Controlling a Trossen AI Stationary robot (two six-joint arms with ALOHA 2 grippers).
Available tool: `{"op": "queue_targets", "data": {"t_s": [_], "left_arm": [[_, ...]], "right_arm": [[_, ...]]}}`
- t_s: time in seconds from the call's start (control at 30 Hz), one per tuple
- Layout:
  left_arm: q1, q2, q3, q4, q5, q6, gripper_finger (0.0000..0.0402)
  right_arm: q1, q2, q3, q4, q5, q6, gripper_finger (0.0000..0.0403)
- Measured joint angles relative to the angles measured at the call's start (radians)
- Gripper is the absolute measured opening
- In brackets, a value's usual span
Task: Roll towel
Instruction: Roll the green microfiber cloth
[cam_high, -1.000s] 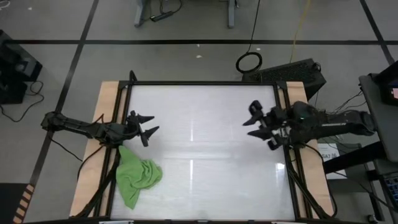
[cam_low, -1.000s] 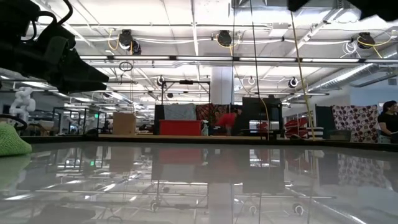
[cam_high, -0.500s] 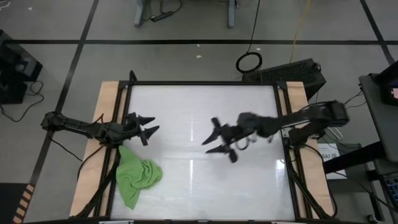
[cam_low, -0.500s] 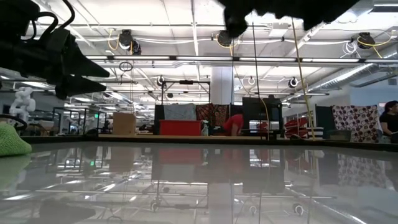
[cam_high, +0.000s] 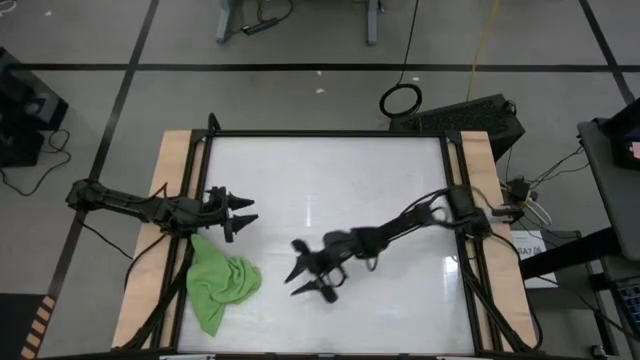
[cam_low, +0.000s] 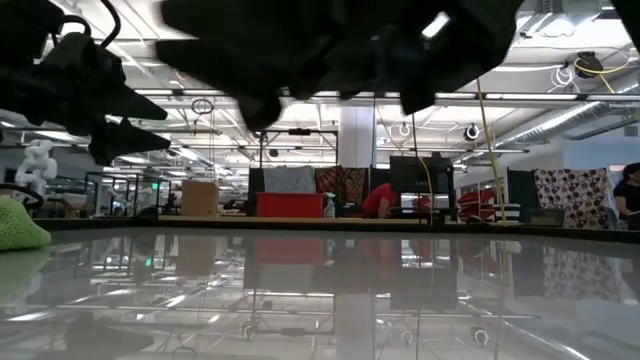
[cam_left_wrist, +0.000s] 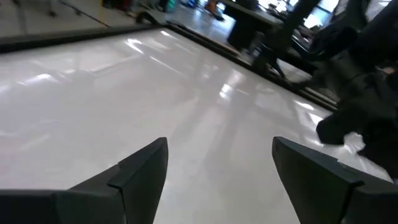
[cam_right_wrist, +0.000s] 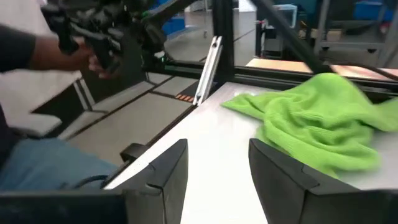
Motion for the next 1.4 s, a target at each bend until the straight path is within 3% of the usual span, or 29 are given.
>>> {"op": "queue_targets", "data": {"t_s": [0.23,0.37,0.47,0.67,1.0,1.17,1.4], "left_arm": [[0.000,0.044,0.000,-0.013,0.132,-0.069,0.0294],[-0.001,0.099,0.000,-0.019,0.217,-0.104,0.0294],[-0.001,0.145,0.000,-0.020,0.226,-0.130,0.0294],[0.000,0.219,0.000,-0.019,0.223,-0.158,0.0294],[0.000,0.240,-0.002,0.009,0.192,-0.158,0.0294],[0.000,0.241,-0.002,0.008,0.174,-0.157,0.0294],[0.000,0.241,-0.002,0.009,0.164,-0.170,0.0294]], "right_arm": [[0.013,0.182,0.274,-0.180,0.017,-0.135,0.0160],[0.012,0.244,0.381,-0.287,0.108,-0.212,0.0160],[0.009,0.271,0.440,-0.347,0.160,-0.265,0.0160],[-0.004,0.289,0.465,-0.360,0.192,-0.356,0.0160],[-0.044,0.290,0.465,-0.331,0.211,-0.363,0.0160],[-0.040,0.359,0.479,-0.226,0.182,-0.354,0.0160],[-0.041,0.437,0.587,-0.289,0.236,-0.352,0.0159]]}}
